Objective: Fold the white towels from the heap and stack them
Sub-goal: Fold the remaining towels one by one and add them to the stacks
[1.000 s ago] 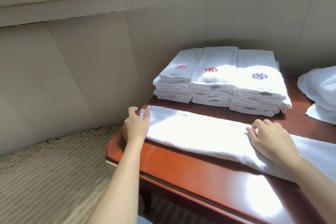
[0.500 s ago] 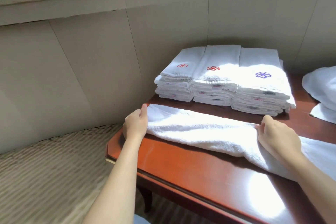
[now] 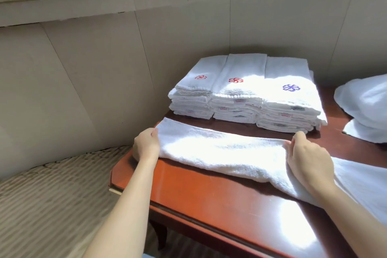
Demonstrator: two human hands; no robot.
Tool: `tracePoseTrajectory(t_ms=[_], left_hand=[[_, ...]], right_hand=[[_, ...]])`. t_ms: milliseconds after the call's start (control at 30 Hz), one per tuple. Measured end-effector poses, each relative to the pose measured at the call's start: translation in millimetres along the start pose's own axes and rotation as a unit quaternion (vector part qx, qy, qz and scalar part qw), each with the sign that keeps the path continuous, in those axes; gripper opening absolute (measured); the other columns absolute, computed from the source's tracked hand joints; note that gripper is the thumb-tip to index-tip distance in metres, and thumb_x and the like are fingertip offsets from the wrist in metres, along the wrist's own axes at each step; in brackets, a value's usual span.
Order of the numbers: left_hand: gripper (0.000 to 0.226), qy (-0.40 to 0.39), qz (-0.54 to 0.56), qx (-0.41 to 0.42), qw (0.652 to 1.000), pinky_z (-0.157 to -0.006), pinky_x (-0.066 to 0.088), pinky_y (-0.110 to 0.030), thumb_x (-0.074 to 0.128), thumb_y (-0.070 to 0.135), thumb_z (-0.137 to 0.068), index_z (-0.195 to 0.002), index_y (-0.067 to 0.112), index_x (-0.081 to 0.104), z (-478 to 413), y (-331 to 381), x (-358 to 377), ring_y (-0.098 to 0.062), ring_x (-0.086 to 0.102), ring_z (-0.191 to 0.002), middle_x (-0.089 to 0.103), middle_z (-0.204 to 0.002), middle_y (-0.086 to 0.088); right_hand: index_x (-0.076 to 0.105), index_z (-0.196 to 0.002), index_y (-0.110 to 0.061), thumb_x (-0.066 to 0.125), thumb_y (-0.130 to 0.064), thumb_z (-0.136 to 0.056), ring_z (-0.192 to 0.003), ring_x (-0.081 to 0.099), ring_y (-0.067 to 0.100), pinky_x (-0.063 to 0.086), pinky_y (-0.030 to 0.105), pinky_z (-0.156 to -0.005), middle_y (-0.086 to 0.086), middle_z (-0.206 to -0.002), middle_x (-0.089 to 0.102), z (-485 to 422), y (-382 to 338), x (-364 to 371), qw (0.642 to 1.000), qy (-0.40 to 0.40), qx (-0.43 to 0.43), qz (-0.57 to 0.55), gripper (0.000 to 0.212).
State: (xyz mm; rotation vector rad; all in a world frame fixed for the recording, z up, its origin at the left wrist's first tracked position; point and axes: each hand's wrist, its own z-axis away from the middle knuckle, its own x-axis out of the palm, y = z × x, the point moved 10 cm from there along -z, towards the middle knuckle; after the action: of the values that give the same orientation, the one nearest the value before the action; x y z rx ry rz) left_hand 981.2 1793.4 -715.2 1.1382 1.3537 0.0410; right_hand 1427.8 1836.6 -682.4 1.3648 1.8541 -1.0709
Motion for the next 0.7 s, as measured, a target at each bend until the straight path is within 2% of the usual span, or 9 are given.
tracePoseTrajectory(t_ms=[100,200,300,400,500,567,633,700], left_hand=[[0.032,-0.011,-0.072,-0.018,0.997,-0.078,0.043,-0.034,0.038,0.035,-0.099,-0.101,0.017,0.064,3.9,3.6,5.5,-0.033,0.059,-0.097,0.065,-0.107,-0.01],[0.032,-0.002,-0.122,-0.008,0.992,-0.097,0.036,-0.04,0.044,0.038,-0.098,-0.12,0.016,0.054,10.1,10.8,2.3,-0.03,0.052,-0.116,0.059,-0.123,-0.008],[0.031,0.036,-0.178,0.034,0.983,-0.097,0.032,-0.041,0.05,0.03,-0.096,-0.123,0.014,0.049,18.8,24.2,-8.7,-0.029,0.045,-0.119,0.052,-0.125,-0.01],[0.031,0.046,-0.221,0.129,0.966,-0.094,0.033,-0.039,0.049,0.016,-0.093,-0.124,0.012,0.051,34.2,50.7,-6.4,-0.031,0.045,-0.115,0.052,-0.12,-0.011],[0.05,-0.059,-0.194,0.154,0.967,-0.105,0.032,-0.041,0.041,0.038,-0.097,-0.138,0.009,0.042,51.4,66.4,23.4,-0.03,0.041,-0.128,0.048,-0.136,-0.012],[0.068,-0.155,-0.216,0.111,0.958,-0.112,0.023,-0.046,0.029,0.057,-0.095,-0.148,0.014,0.029,61.6,62.2,47.3,-0.028,0.026,-0.14,0.03,-0.153,-0.009],[0.074,-0.188,-0.255,0.061,0.947,-0.114,0.011,-0.053,0.021,0.065,-0.093,-0.152,0.021,0.017,66.5,54.5,55.5,-0.029,0.01,-0.146,0.013,-0.16,-0.003],[0.074,-0.195,-0.255,0.025,0.947,-0.114,0.003,-0.058,0.021,0.066,-0.092,-0.153,0.024,0.013,69.9,51.2,55.3,-0.034,0.003,-0.146,0.005,-0.161,-0.003]], right_hand=[[0.048,-0.088,-0.008,0.048,-0.036,-0.096,-0.083,0.059,0.037,0.04,0.04,-0.07,0.015,-0.088,0.064,-3.5,10.8,16.2,0.992,-0.062,0.023,0.108,0.028],[0.049,-0.095,-0.01,0.045,-0.04,-0.096,-0.09,0.059,0.035,0.038,0.037,-0.073,0.012,-0.095,0.063,-3.4,10.7,18.5,0.988,-0.075,0.03,0.13,0.03],[0.048,-0.098,-0.01,0.044,-0.038,-0.096,-0.091,0.058,0.034,0.037,0.036,-0.072,0.012,-0.098,0.062,-2.5,9.0,16.2,0.987,-0.077,0.032,0.138,0.028],[0.047,-0.1,-0.01,0.041,-0.031,-0.096,-0.093,0.057,0.033,0.032,0.036,-0.068,0.011,-0.1,0.061,-0.1,8.8,12.7,0.985,-0.09,0.033,0.142,0.022],[0.046,-0.102,-0.011,0.042,-0.02,-0.093,-0.093,0.056,0.033,0.03,0.036,-0.067,0.01,-0.101,0.059,6.2,11.1,6.7,0.984,-0.102,0.039,0.14,0.013],[0.045,-0.103,-0.013,0.042,-0.014,-0.09,-0.095,0.056,0.032,0.032,0.035,-0.069,0.008,-0.103,0.058,10.9,17.4,0.8,0.982,-0.117,0.046,0.144,0.013],[0.04,-0.097,-0.017,0.041,-0.012,-0.089,-0.096,0.056,0.03,0.031,0.033,-0.068,0.006,-0.104,0.057,17.5,27.9,-7.0,0.978,-0.129,0.046,0.155,0.01],[0.032,-0.091,-0.02,0.041,-0.013,-0.089,-0.098,0.056,0.029,0.03,0.032,-0.067,0.005,-0.105,0.056,25.0,41.1,-15.2,0.974,-0.147,0.042,0.169,0.012]])
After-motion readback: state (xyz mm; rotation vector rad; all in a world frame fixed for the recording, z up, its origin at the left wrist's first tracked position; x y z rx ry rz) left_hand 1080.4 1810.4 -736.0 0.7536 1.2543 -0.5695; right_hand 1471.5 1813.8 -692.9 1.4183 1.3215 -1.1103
